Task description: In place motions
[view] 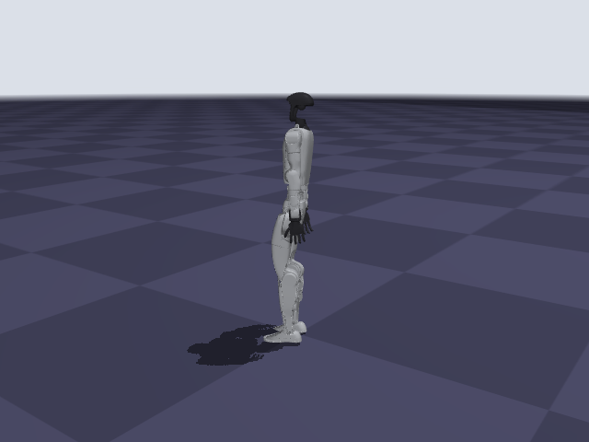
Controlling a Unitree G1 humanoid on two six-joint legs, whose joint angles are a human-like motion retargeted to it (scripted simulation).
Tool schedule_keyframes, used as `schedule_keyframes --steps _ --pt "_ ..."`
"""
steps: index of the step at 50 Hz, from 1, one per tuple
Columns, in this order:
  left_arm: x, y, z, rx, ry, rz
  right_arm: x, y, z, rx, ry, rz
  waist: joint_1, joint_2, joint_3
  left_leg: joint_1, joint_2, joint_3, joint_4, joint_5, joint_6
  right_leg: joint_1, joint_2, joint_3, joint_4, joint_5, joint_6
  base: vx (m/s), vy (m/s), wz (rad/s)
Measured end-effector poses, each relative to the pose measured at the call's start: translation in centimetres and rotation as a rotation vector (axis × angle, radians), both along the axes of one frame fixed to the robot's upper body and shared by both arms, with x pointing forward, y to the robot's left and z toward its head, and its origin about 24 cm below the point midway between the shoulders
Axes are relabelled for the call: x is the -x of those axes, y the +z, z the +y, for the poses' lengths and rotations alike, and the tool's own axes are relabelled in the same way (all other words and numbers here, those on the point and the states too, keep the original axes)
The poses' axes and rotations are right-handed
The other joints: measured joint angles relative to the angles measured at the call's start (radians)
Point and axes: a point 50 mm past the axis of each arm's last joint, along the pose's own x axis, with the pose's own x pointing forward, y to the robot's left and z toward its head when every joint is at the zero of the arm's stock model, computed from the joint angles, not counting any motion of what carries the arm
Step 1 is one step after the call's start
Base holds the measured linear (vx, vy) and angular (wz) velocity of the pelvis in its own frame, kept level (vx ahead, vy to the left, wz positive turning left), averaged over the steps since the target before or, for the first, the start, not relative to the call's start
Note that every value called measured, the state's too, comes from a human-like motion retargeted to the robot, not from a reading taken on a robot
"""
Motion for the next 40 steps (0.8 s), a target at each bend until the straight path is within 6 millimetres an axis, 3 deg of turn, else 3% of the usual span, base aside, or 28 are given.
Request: schedule_keyframes --steps 40 --pt "0.14 0.01 -0.06 0.002 0.003 0.004 0.04 0.01 -0.01 -0.001 0.011 0.004 -0.009 0.003 -0.015 0.004 -0.002 -0.006 -0.002 -0.011 0.002 0.001 -0.001 -0.01 0.0 -0.005 0.003 0.0 0.0 0.0"
